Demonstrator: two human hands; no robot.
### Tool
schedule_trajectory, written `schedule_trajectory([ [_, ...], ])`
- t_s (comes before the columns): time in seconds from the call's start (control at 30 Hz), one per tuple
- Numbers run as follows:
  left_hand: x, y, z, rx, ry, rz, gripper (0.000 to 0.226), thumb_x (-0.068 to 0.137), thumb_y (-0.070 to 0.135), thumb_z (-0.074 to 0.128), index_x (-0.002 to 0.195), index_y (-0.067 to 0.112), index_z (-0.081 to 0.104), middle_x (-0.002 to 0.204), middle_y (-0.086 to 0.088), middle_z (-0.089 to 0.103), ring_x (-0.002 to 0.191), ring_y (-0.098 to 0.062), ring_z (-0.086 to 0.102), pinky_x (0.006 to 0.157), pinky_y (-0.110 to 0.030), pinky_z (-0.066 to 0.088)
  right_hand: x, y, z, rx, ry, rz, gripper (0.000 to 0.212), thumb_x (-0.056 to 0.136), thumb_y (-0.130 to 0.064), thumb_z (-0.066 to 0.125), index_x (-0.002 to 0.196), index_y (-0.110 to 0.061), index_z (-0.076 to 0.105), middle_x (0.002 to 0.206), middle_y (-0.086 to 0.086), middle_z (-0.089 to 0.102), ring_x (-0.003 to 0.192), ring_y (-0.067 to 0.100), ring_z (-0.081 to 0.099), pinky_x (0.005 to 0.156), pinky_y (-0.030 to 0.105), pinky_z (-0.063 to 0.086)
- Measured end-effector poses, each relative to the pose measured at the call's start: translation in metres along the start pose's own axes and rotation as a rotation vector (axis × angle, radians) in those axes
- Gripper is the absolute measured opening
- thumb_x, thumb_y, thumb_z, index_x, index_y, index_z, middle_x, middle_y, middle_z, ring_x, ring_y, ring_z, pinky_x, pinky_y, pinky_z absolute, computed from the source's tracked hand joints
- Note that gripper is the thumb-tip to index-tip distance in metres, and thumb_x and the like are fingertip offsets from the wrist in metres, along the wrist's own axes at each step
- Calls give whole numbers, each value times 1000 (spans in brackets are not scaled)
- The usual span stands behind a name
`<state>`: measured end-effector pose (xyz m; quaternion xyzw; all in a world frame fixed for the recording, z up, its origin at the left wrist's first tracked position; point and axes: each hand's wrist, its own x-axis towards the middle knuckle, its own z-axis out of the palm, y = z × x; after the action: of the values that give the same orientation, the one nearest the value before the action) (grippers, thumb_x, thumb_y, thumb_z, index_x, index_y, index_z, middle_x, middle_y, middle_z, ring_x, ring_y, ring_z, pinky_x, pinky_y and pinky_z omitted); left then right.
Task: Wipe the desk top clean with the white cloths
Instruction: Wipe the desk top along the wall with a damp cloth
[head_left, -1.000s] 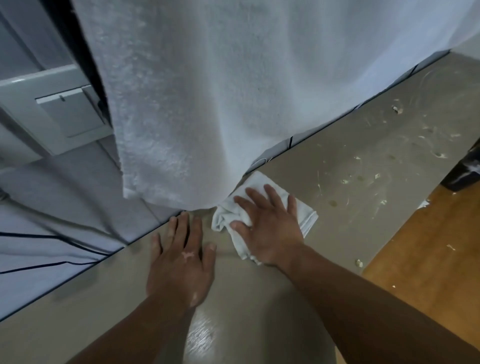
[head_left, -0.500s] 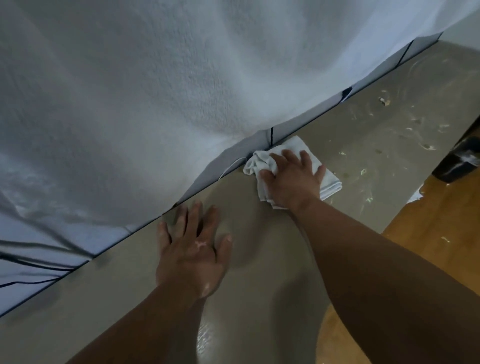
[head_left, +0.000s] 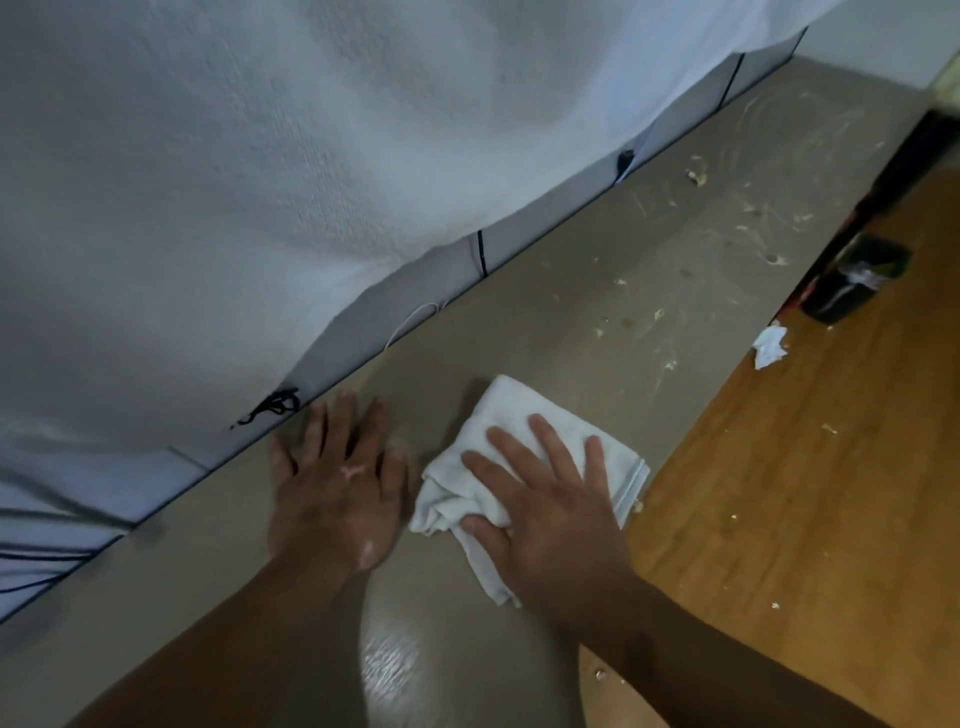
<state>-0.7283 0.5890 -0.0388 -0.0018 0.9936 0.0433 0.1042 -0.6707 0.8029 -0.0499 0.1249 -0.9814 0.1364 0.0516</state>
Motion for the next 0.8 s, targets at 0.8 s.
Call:
schedule_trajectory([
  [0.8,6,11,1,-24,22,-28,61,102,51,9,162,38,8,173,-2,1,159,-26,-5,127,-56,2,-21,-7,-3,-26,97,240,51,95,-60,43,135,-37,63,150,-5,57,149,33,41,110,77,28],
])
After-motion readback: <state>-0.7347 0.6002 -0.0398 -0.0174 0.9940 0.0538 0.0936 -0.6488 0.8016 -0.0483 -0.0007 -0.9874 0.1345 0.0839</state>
